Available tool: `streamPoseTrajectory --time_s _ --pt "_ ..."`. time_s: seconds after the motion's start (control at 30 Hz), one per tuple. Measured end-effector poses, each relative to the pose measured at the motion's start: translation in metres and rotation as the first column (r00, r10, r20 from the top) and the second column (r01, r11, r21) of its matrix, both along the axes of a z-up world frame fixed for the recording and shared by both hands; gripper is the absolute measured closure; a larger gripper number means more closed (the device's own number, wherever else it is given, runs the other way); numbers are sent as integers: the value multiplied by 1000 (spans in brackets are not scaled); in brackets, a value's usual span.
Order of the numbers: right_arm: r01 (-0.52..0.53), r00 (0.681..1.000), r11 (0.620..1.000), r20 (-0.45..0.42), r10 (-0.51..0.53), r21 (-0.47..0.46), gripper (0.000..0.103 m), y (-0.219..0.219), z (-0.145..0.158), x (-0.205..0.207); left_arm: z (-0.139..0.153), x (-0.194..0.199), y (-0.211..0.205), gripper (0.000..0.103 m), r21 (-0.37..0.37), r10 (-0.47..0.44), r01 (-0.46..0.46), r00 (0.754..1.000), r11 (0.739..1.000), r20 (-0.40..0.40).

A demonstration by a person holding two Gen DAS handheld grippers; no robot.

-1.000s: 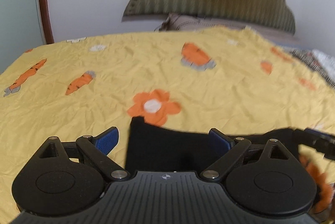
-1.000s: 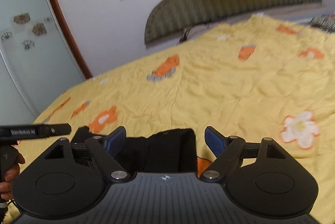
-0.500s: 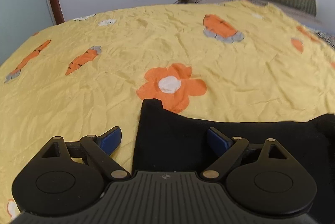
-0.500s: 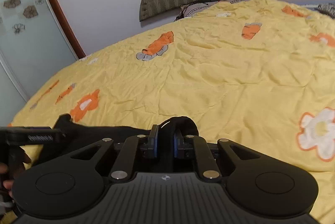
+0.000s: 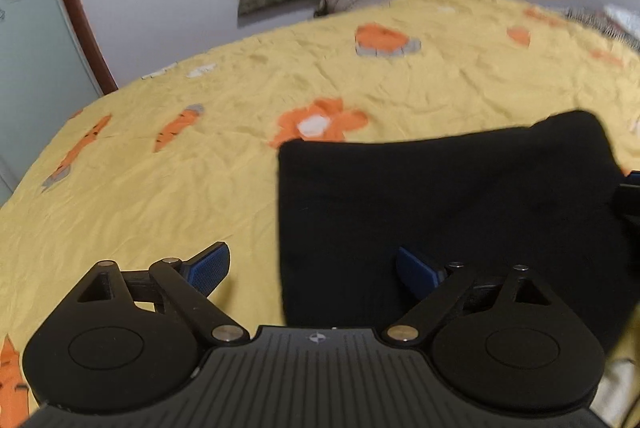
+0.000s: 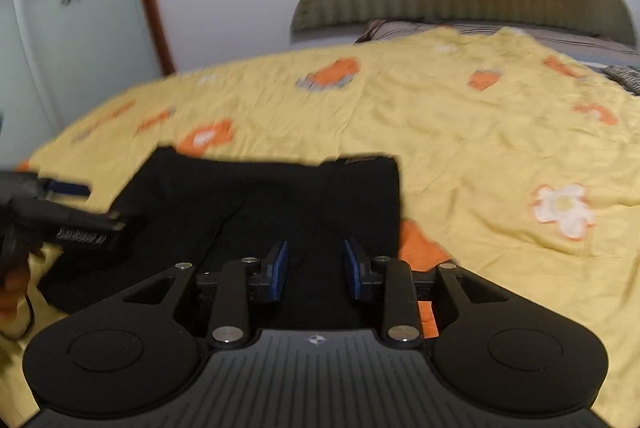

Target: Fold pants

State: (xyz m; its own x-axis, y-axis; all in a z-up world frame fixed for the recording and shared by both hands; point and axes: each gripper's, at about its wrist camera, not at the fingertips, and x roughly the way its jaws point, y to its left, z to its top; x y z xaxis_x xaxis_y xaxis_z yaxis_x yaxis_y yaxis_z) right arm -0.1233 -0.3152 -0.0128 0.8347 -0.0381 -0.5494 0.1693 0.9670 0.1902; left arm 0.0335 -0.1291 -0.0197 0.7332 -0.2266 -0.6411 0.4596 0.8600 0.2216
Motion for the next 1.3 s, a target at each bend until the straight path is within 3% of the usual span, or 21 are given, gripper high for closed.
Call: streamPoseTrajectory --time_s 0.1,0.17,0.23,0.3,0.4,0.43,0.47,0.5,0.57,0.67,0.83,1.0,1.03,1.1,1.13,1.17,1.3 --pt "-68 998 998 11 68 5 73 11 1 -9 -2 -16 15 4 27 -31 30 999 999 20" --pt "-85 996 996 -32 84 -27 72 16 -10 -4 -13 -19 23 5 70 -37 34 998 997 46" --pt "-24 999 992 -48 18 -123 71 22 -8 -4 -6 -19 37 5 45 3 -6 999 999 45" --pt "-7 1000 983 -6 6 -186 70 36 5 -9 8 -15 54 5 1 55 -55 998 998 30" --pt "-161 980 955 70 184 -249 65 81 23 -13 25 -4 83 4 -101 143 -142 990 985 0" --pt "-240 959 932 81 271 -273 54 102 24 -12 28 1 91 4 -138 159 -162 987 977 -32" --pt "-306 934 902 85 346 -304 39 123 22 -10 30 7 99 4 -178 169 -181 982 967 -79" --pt "-360 909 866 76 409 -347 33 144 18 -8 31 12 105 4 -213 171 -196 977 957 -128" --pt "-410 881 783 21 474 -467 33 182 6 -4 29 19 119 4 -291 159 -226 959 930 -235" --pt "-429 850 624 -57 524 -653 33 225 -13 -6 18 26 134 4 -378 109 -263 917 888 -384" --pt "-392 857 376 -185 481 -840 34 253 -48 -5 2 30 139 5 -457 17 -284 863 843 -504" --pt "-344 865 361 -143 481 -867 35 255 -49 1 -12 38 133 4 -520 -73 -305 807 798 -586" --pt "-333 863 368 -124 490 -868 38 258 -52 -6 -15 40 130 7 -529 -86 -311 797 790 -597" --pt "-334 859 378 -113 499 -863 53 257 -55 -4 -18 44 124 5 -496 -45 -328 798 804 -601" --pt "-333 858 394 -102 503 -857 61 254 -54 -4 -17 45 121 4 -512 -57 -315 808 799 -586" --pt "-349 852 423 -95 514 -836 74 251 -51 -6 -17 47 120 4 -529 -80 -311 802 790 -592" --pt "-359 862 584 -19 507 -728 77 236 -29 -5 -24 57 107 4 -603 -192 -322 750 730 -633"
